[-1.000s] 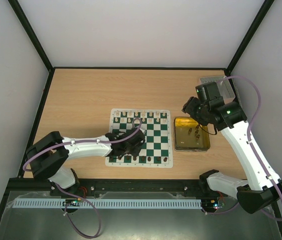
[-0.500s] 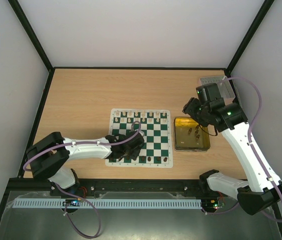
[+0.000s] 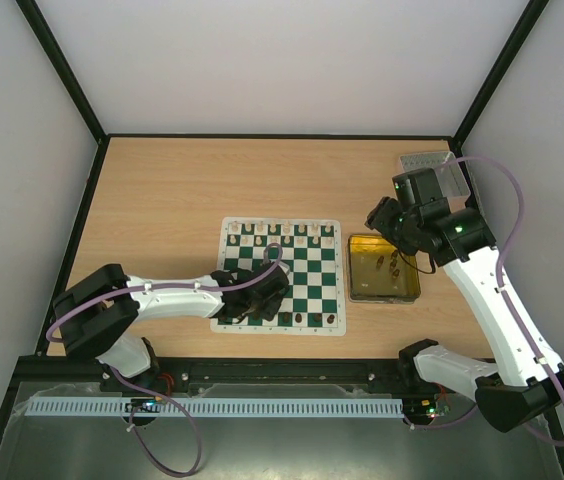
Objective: Set up the chess pieces on the board
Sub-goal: Place the chess piece on the chessboard.
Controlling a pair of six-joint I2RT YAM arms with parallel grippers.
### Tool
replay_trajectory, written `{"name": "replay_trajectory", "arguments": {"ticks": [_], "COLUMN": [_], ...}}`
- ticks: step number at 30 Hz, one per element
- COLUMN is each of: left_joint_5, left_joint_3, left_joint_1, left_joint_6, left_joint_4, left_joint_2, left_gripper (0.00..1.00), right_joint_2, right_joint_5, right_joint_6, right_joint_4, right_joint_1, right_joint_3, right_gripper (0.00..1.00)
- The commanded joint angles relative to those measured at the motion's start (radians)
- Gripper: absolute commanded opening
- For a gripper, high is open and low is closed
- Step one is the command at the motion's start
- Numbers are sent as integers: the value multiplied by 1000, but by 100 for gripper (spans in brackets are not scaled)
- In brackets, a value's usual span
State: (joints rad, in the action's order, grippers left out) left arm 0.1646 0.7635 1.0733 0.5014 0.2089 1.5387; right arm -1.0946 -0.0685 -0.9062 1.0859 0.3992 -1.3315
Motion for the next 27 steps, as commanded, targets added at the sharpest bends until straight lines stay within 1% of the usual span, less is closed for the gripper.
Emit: {"name": "replay_trajectory", "arguments": {"ticks": [1,5,16,27], "left_joint_5": [-15,-19,-10,-2], "left_joint_3": [-6,-6,-3,2], "left_joint_1": [9,11,10,11], "left_joint_6": [1,-1,5,4], "left_joint_4": [0,-2,2,8], "left_joint_2": [-4,-2,5,0], "left_gripper": [2,3,15,21], "right_joint_2": [18,19,19,27], "right_joint_5": [11,6,0,0], "right_joint_6": [-15,-17,-20,-24], "right_joint_4": [0,-7,-11,-6], "right_joint_1": [-3,-3,-3,-3], "right_joint_3": [13,20,26,24], "right_gripper": [65,65,65,65]}}
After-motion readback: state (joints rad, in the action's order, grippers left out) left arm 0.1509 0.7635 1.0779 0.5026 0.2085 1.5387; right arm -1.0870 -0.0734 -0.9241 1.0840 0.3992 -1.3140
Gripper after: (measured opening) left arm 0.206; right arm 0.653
